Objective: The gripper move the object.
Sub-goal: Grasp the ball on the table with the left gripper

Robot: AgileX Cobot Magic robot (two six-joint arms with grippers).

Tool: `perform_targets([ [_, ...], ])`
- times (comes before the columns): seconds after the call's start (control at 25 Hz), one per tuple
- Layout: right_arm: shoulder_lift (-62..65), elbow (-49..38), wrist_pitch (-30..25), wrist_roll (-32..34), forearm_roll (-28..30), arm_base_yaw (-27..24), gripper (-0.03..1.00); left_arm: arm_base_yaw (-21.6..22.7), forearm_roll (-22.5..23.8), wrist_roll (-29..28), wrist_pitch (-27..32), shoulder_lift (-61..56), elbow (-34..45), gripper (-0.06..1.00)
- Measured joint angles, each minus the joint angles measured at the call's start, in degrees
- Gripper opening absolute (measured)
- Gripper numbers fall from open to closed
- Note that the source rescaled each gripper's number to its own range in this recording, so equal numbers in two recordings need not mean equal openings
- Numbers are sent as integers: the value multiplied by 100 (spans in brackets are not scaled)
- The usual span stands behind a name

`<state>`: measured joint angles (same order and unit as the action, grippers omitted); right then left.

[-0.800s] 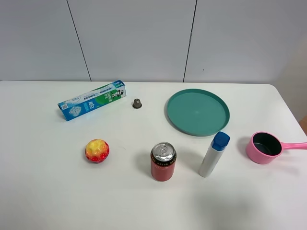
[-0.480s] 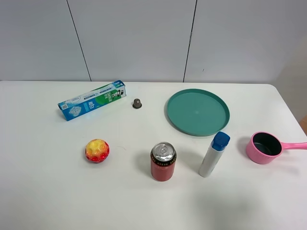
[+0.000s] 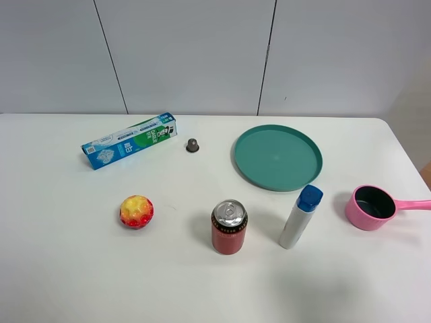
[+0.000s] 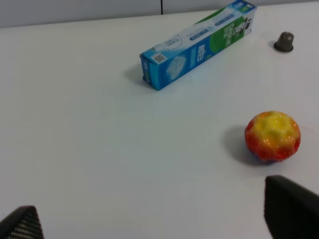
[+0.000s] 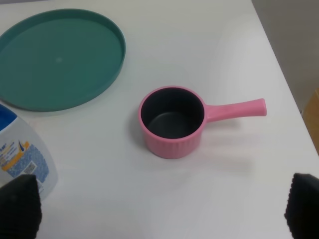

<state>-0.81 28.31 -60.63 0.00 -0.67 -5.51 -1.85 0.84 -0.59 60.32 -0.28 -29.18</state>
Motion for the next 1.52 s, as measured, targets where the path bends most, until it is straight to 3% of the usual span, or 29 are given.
perform_targets([
  [0.16,0,0,0,0,0,0,100,0,0,0,-69,367,-36,66],
  [0.32,0,0,0,0,0,0,100,0,-139,0,-783,1015,-284,66],
  [0.52,0,0,0,0,0,0,100,0,-605,59,-1405,2025,-397,66],
  [1.0,0,0,0,0,0,0,100,-42,-1606,861,-2407,4363,-397,66],
  [1.08,0,0,0,0,0,0,100,-197,-1659,977,-2511,4595,-397,66],
  [1.52,0,0,0,0,0,0,100,-1986,-2055,949,-3428,6172,-397,68],
])
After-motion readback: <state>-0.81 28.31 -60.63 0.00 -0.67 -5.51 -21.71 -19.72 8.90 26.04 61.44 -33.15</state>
